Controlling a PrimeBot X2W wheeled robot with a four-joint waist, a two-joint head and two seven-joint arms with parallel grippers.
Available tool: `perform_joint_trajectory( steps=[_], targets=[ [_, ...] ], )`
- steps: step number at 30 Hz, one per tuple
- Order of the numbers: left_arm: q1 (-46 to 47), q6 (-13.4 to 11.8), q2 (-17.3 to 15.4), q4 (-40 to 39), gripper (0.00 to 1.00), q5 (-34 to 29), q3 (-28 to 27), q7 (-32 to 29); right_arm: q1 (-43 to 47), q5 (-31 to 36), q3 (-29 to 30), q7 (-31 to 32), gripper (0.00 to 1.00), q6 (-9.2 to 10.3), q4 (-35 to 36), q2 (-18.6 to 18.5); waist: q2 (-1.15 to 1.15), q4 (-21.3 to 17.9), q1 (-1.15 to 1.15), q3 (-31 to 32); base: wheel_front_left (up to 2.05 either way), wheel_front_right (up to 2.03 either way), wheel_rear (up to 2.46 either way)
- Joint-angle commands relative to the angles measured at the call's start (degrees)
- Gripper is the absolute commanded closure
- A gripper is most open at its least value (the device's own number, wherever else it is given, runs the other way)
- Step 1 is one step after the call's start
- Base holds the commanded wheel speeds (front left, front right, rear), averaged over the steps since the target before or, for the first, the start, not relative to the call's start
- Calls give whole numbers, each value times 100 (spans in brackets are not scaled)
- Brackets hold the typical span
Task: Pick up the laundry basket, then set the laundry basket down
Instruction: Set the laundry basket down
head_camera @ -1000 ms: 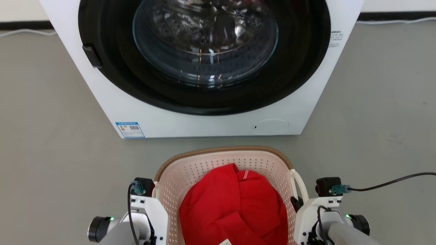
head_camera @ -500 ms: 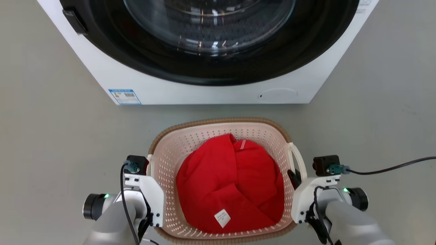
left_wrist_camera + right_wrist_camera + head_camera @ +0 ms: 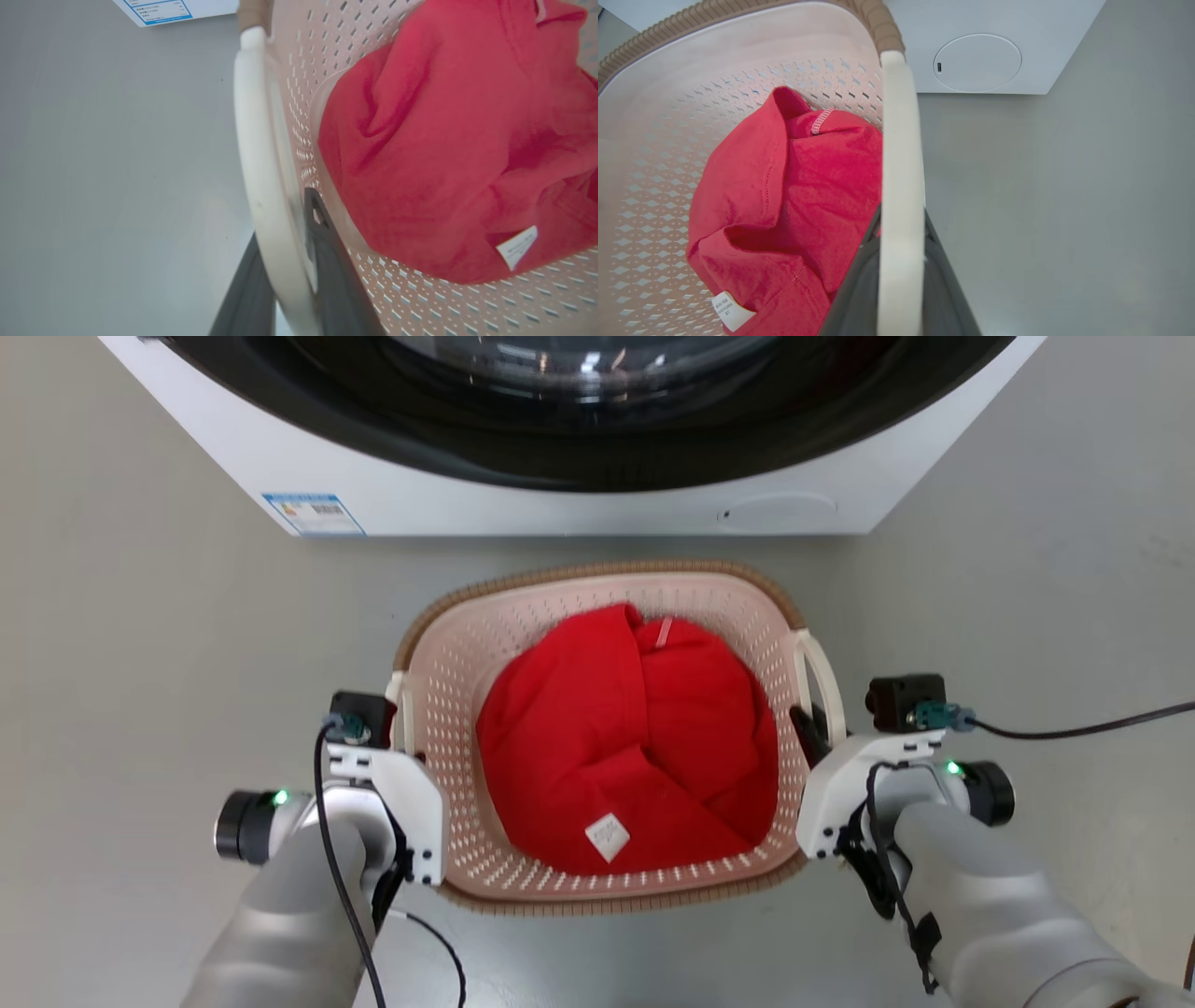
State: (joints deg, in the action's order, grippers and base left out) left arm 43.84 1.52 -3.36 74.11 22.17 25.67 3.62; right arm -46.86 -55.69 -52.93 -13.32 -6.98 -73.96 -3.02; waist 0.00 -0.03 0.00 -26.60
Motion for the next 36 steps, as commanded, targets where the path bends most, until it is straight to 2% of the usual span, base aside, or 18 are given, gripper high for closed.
perform_joint_trajectory(
  steps=[1, 15, 36],
  targets=[
    [95, -112, -281, -15, 100, -4, -63, 38, -33, 99, 4, -166, 100, -51, 61, 14, 0, -5, 0, -162, 0, 0, 0],
    [804, -189, -441, -15, 100, -89, 101, 230, -118, 1075, 1068, -167, 100, -51, 412, 14, 0, -39, 0, -1133, 0, 0, 0],
    [1313, -225, -384, -15, 100, 79, 130, 492, -157, 2377, 2386, -167, 100, -51, 809, 14, 0, 99, 0, -1844, 0, 0, 0]
  ],
)
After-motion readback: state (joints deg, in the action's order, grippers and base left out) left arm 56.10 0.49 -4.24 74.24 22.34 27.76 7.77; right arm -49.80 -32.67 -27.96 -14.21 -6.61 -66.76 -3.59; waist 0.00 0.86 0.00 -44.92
